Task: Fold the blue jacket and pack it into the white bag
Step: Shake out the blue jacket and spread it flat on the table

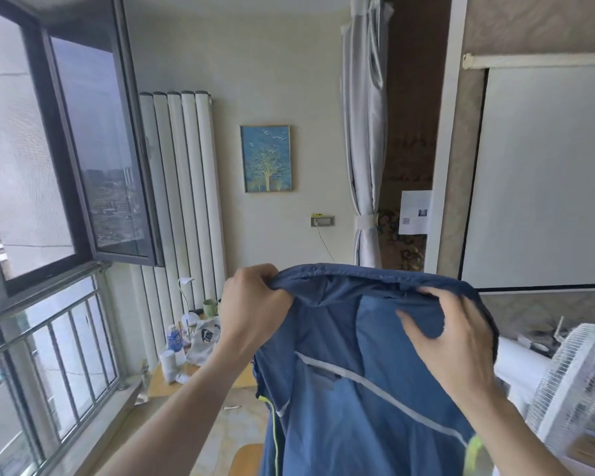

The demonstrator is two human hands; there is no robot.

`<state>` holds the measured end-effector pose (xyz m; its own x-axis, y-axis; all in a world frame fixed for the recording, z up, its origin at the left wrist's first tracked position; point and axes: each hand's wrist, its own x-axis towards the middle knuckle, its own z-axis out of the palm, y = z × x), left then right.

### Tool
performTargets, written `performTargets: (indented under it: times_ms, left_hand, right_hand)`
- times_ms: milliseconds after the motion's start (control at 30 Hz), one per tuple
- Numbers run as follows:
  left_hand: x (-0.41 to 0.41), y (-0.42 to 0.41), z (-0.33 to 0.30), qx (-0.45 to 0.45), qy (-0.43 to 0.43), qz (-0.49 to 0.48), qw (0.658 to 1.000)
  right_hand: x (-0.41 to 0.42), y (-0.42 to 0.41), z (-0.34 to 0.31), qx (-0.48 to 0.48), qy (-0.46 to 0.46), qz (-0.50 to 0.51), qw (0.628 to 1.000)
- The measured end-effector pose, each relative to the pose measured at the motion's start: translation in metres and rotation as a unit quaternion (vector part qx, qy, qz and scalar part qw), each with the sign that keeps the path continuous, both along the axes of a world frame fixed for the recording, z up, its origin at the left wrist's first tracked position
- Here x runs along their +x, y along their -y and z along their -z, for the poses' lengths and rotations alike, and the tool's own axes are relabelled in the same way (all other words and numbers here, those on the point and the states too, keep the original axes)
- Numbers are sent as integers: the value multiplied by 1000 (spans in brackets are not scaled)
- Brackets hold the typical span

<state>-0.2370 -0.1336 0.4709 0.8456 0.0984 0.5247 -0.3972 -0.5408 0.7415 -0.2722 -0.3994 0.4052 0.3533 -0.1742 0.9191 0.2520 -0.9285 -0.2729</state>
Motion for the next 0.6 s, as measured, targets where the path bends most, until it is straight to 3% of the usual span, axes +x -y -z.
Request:
performTargets:
  times_ms: [67,133,233,300,467,600]
  left_hand:
    - [4,-4,-3,-68,-47,58,995]
    - [6,-9,-6,-127,-67,102,984]
    - [3,-13,-9,-157,-36,140,977]
    - [2,-12,-11,-148,-9,150,978]
    - [13,-16,-4,-45,81,60,994]
    - [11,-19,5,-28,56,20,998]
  right_hand:
    - [-7,-4,-7,72,-100,-154,980]
    - [-18,-9,-14,128,-125,-215,960]
    - [-31,-18,-10,49,56,16,997]
    - [-33,-32,11,53,81,95,991]
    - [-23,-49,60,111,97,80,986]
    - [-13,-48,65,146,90,83,982]
